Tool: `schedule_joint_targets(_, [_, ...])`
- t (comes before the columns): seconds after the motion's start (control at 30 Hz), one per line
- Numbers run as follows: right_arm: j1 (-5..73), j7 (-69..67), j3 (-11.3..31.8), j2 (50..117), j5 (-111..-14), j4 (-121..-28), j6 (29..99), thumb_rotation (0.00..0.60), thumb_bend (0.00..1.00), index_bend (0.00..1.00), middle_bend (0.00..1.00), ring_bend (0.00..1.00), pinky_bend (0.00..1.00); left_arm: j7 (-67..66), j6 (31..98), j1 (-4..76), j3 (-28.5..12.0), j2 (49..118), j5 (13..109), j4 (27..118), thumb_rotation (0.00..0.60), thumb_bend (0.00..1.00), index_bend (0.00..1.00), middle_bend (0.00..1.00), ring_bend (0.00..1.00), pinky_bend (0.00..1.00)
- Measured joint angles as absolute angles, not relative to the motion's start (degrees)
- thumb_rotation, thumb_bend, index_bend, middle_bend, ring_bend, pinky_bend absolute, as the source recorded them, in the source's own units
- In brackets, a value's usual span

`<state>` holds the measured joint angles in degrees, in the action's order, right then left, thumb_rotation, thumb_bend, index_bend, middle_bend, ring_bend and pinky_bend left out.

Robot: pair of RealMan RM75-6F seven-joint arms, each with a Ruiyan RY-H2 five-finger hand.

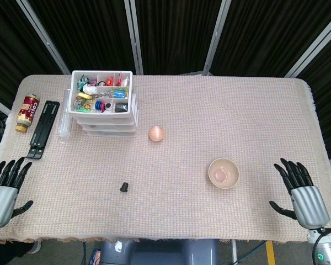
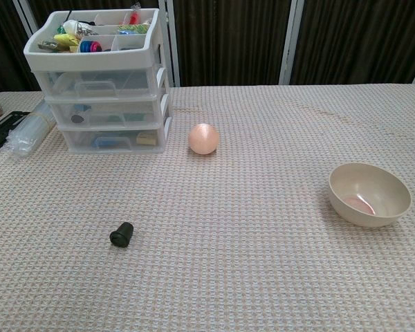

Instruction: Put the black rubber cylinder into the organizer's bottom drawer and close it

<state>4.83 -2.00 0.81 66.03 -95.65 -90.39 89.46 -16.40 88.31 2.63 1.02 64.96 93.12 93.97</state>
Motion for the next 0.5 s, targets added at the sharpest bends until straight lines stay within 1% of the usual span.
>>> schedule_joint_targets(0.5, [4.87, -1.95, 0.85, 66.01, -95.38, -90.54, 89.18, 0.600, 0.07, 0.09, 0.00, 0.00, 0.00, -16.37, 87.93, 2.78, 0.93, 65.03, 92.81, 93.83, 0.600, 0.13, 0.00, 0.00, 0.00, 0.00])
